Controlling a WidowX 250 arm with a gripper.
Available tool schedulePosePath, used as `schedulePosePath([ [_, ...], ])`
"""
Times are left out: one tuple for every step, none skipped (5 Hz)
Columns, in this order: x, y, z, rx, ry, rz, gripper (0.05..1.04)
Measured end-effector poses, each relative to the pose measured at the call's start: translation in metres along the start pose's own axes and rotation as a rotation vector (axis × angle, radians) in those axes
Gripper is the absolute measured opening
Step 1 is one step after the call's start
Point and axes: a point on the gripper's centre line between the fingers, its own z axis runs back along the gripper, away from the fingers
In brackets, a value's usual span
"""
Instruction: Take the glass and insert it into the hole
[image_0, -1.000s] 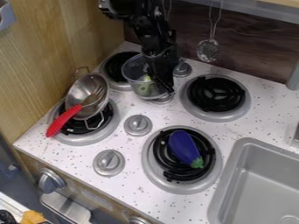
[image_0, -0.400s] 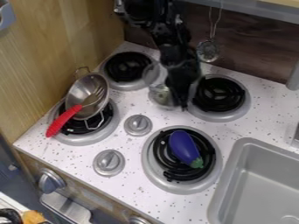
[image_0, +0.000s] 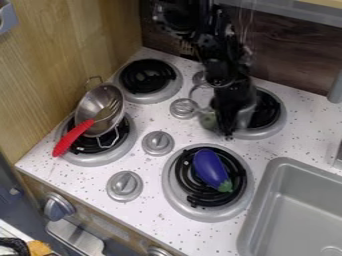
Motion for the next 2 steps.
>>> schedulePosePath([
  [0.015, 0.002, 0.004, -0.061, 0.005, -0.050, 0.082],
  [0.025, 0.009, 0.004, -0.046, -0.010, -0.094, 0.082],
])
